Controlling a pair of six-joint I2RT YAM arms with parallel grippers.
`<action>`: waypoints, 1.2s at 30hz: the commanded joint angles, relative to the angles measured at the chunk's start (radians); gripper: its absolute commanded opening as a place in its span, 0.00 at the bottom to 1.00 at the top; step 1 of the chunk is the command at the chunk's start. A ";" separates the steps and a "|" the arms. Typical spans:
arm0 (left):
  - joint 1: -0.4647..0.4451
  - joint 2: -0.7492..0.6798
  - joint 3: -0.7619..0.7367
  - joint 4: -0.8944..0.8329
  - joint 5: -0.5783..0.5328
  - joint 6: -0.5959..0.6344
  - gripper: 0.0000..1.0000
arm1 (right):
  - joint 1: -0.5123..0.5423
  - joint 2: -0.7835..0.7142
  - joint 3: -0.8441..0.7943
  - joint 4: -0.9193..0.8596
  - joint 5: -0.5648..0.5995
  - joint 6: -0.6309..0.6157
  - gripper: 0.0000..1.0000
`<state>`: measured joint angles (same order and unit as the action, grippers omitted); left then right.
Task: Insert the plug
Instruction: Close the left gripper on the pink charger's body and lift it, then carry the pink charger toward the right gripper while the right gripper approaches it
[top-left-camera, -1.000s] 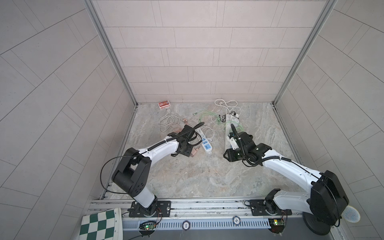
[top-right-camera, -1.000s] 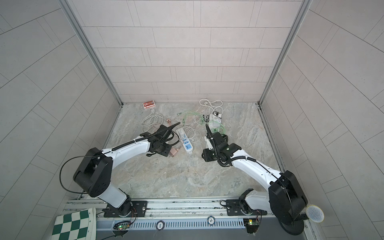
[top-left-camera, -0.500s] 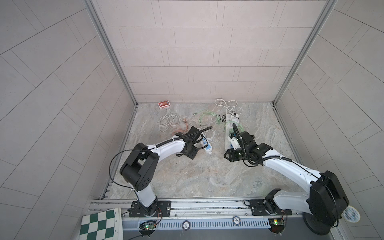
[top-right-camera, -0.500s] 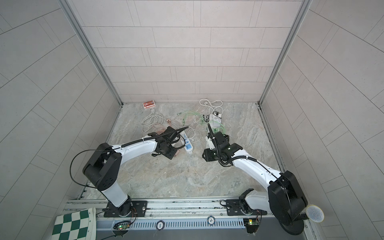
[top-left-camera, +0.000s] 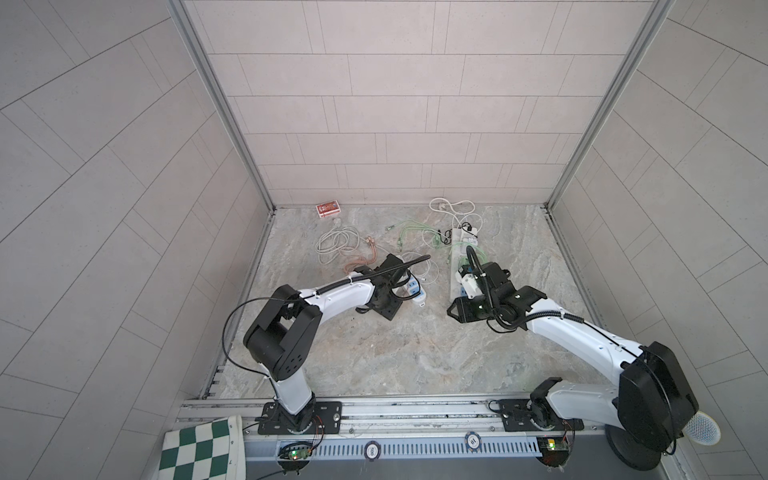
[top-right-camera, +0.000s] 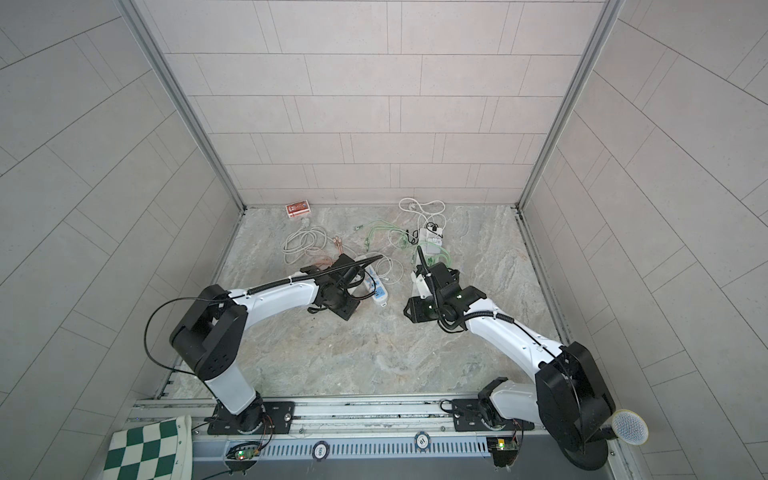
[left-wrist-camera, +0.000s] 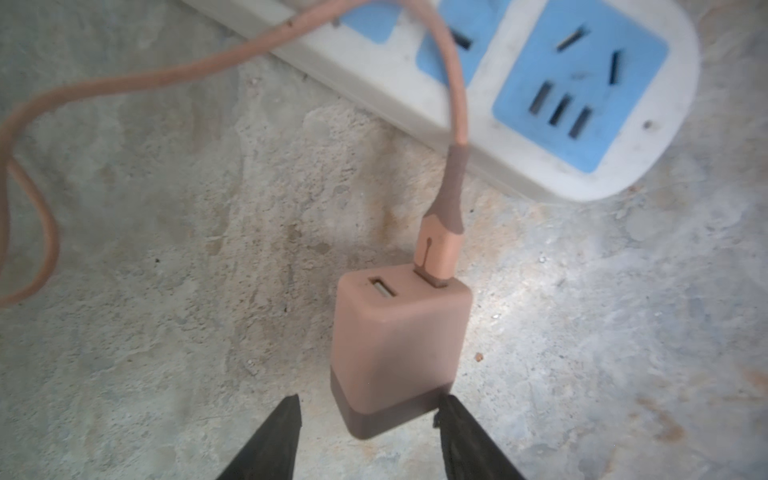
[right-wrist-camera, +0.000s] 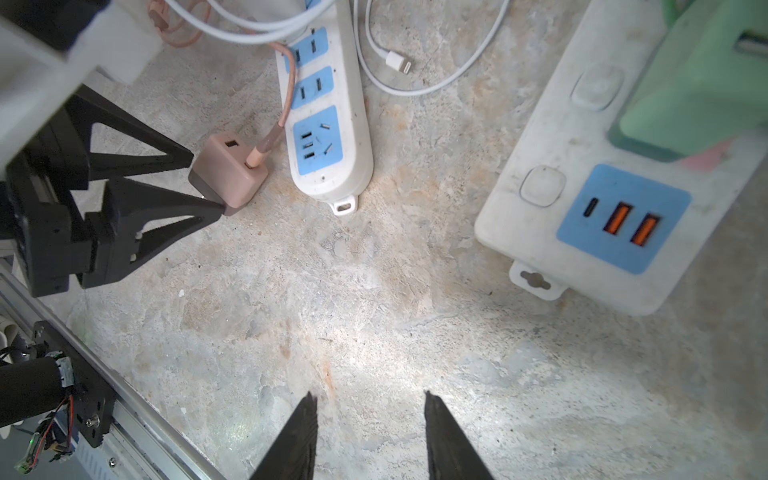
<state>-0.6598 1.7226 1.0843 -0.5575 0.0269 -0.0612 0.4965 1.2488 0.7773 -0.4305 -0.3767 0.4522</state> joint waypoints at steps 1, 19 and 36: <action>-0.009 -0.019 -0.014 0.012 0.004 0.020 0.62 | -0.003 -0.018 -0.006 -0.003 -0.011 -0.003 0.43; -0.033 0.061 0.006 0.009 -0.031 0.014 0.62 | -0.007 -0.014 -0.012 -0.001 -0.014 -0.010 0.43; -0.034 -0.035 -0.053 0.069 -0.008 0.013 0.35 | -0.010 -0.003 -0.007 0.088 -0.138 0.046 0.43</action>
<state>-0.6876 1.7683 1.0664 -0.5068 0.0040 -0.0528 0.4877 1.2488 0.7677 -0.4007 -0.4465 0.4644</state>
